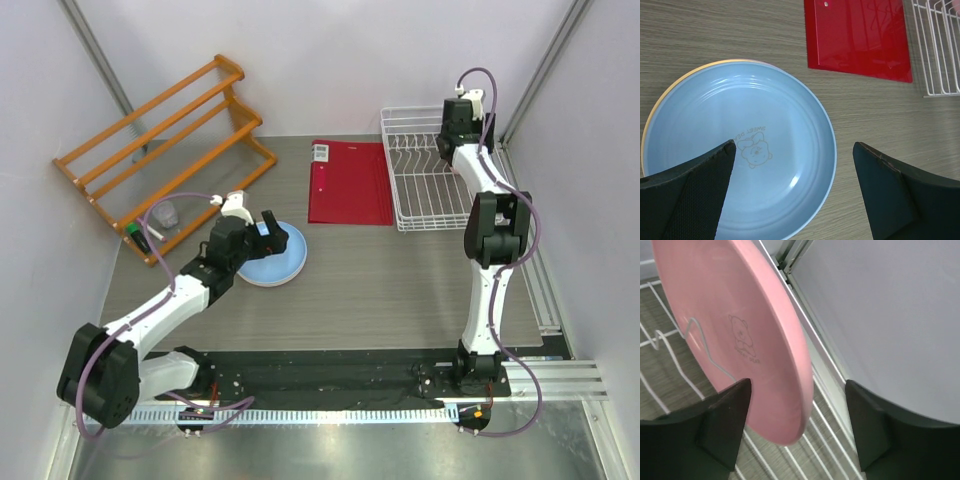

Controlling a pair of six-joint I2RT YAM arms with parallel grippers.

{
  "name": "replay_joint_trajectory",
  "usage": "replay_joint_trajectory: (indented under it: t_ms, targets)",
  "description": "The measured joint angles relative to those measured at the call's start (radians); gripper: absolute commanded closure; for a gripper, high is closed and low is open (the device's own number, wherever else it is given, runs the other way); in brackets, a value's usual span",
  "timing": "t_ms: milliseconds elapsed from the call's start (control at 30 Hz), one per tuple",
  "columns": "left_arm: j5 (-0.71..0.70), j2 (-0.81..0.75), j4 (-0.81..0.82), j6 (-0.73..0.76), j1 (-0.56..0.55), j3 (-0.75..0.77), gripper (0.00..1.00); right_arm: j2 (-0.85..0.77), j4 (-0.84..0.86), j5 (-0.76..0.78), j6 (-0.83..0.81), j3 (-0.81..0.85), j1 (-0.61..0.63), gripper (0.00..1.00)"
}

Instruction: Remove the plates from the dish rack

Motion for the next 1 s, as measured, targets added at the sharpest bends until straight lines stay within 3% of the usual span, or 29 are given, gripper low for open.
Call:
replay_joint_trajectory:
  t_ms: [33, 133, 267, 667, 1000]
  targets:
    - [0.003, 0.009, 0.003, 0.003, 0.000, 0.000, 0.01, 0.002, 0.000, 0.000, -0.010, 0.000, -0.002, 0.51]
    - [0.010, 0.034, 0.015, 0.009, 0.000, 0.000, 0.00, 0.002, 0.014, 0.002, -0.026, 0.006, -0.006, 0.77]
    - [0.016, 0.058, 0.028, 0.010, 0.000, 0.000, 0.00, 0.002, 0.028, 0.000, -0.035, 0.007, -0.006, 0.99]
    - [0.029, 0.074, 0.040, 0.009, 0.000, 0.000, 0.00, -0.014, 0.062, 0.048, -0.075, -0.014, 0.015, 0.99]
    - [0.029, 0.073, 0.036, 0.006, 0.000, 0.000, 0.00, -0.157, 0.282, 0.243, -0.258, -0.158, 0.082, 0.99]
